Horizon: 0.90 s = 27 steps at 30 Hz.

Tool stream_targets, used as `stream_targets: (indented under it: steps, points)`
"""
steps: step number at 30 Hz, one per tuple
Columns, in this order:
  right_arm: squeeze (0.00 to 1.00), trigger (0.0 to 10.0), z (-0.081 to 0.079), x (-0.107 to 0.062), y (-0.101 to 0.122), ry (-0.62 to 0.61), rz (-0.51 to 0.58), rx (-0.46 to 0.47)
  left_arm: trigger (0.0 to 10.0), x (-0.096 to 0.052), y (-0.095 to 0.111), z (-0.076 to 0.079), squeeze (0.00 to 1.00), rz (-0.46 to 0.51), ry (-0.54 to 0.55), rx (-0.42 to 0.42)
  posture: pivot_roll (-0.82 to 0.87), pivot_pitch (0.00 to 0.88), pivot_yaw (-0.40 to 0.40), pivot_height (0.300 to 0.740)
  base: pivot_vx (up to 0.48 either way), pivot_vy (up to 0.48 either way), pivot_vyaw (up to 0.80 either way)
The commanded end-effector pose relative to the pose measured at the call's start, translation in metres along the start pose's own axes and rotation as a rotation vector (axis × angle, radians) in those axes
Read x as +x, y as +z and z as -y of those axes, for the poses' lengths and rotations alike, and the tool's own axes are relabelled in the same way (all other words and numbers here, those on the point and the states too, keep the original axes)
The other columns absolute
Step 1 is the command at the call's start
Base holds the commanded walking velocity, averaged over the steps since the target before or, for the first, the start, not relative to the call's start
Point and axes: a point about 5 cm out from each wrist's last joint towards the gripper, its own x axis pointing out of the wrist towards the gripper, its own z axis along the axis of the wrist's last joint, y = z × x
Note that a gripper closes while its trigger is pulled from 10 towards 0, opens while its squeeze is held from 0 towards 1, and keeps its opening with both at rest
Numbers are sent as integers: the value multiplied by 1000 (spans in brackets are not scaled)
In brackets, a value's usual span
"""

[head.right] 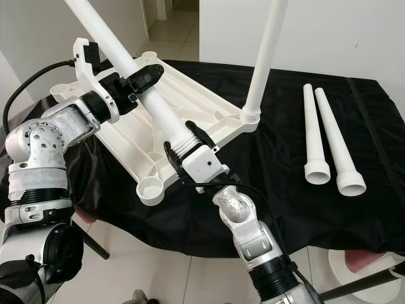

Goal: Building children table

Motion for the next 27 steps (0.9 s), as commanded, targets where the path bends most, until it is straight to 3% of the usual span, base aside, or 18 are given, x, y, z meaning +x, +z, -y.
stream_targets:
  steps: [1,6,7,8,9,12,13,14,15,16,18,19,21,27]
  points:
    - [0,10000,1,0,-4,0,-24,-17,0,1,6,5,0,-1,-17,43,-101,15,82,740,0,0,0]
    - [0,10000,3,2,-10,-13,-71,-44,0,2,1,10,0,-35,-28,104,-99,20,82,740,0,0,0]
    - [90,10000,3,2,-11,-13,-80,-44,0,2,0,11,0,-41,-31,115,-99,20,82,740,0,0,0]
    - [1000,10000,3,3,-12,-16,-91,-24,0,3,0,12,0,-52,-33,146,-95,29,80,740,0,0,0]
    - [1000,10000,3,4,-11,-13,-98,-5,0,5,-2,14,0,-69,-33,195,-93,38,79,740,0,0,0]
    - [1000,10000,3,5,-9,-12,-102,20,0,6,-3,15,0,-82,-27,240,-93,46,76,740,0,0,0]
    - [176,10000,3,5,-7,-5,-103,45,0,7,-5,15,0,-96,-18,283,-93,46,76,740,0,0,0]
    - [176,10000,3,5,-7,-5,-103,45,0,7,-5,15,0,-96,-18,283,-93,46,76,740,0,0,0]
    - [0,10000,3,6,-5,5,-104,66,0,7,-7,16,0,-107,-17,340,-93,51,75,740,0,0,0]
    - [0,10000,3,6,-5,5,-104,66,0,7,-7,16,0,-107,-17,340,-93,51,75,740,0,0,0]
    - [0,10000,6,8,2,20,-104,136,0,9,-12,21,0,-133,-36,448,-99,60,70,740,0,0,0]
    - [0,10000,6,8,2,20,-104,136,0,9,-12,21,0,-133,-36,448,-99,60,70,740,0,0,0]
    - [0,10000,12,15,12,18,-102,198,0,8,-22,30,0,-176,-99,565,-102,66,66,740,0,0,0]
    - [0,10000,15,26,16,3,-120,248,0,7,-28,40,0,-190,-173,604,-105,71,61,740,0,0,0]
